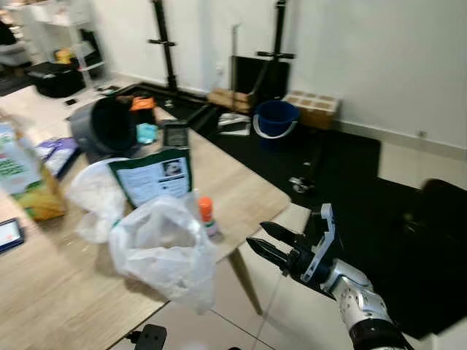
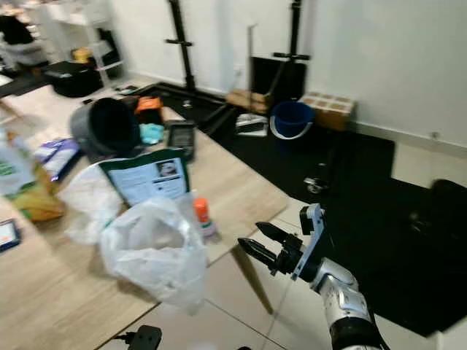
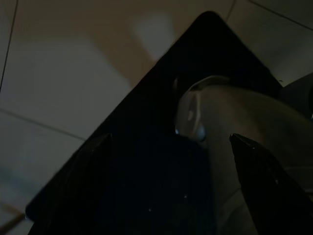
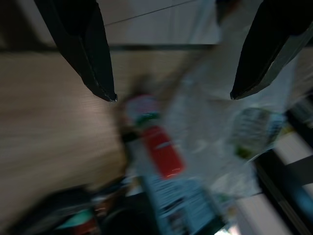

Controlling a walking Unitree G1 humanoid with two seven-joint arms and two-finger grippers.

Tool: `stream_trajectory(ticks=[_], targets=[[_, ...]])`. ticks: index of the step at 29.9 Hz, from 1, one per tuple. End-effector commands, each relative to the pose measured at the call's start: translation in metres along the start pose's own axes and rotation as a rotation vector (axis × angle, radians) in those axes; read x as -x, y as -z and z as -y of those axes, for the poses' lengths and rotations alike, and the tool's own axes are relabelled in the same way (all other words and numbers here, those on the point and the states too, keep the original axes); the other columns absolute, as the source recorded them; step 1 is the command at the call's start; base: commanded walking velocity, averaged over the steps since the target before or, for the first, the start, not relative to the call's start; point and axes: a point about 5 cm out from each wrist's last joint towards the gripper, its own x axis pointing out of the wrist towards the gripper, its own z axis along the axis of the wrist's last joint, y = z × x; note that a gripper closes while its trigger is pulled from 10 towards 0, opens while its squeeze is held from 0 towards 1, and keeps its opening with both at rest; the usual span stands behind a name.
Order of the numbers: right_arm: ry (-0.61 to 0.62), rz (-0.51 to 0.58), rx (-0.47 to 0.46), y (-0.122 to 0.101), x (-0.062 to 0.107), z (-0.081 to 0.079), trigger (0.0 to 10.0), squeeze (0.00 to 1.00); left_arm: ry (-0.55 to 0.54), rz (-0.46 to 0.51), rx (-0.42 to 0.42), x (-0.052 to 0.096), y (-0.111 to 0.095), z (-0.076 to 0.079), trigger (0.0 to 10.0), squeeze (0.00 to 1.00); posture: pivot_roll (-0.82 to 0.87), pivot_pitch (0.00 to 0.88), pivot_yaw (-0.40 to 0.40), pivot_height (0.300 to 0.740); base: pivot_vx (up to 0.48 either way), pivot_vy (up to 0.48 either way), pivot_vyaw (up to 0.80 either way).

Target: Restocking fridge

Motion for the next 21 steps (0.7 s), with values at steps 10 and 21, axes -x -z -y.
stream_trajectory(ticks=[10, 21], targets=[[-0.069, 0.009, -0.022, 0.001, -0.002, -0.010, 10.0, 0.00, -0.010, -0.043, -0.018, 0.003, 0.009, -0.007, 10.0, 0.00, 0.04, 0.000, 0.019, 0.740, 0.000, 0.000, 0.80], [-0.093, 0.036, -0.057, -0.004, 0.005, -0.014, 10.0, 0.00, -0.007, -0.046, -0.015, 0.003, 0.011, -0.006, 10.0, 0.00, 0.04, 0.000, 0.020, 0.740, 0.000, 0.000, 0.71]])
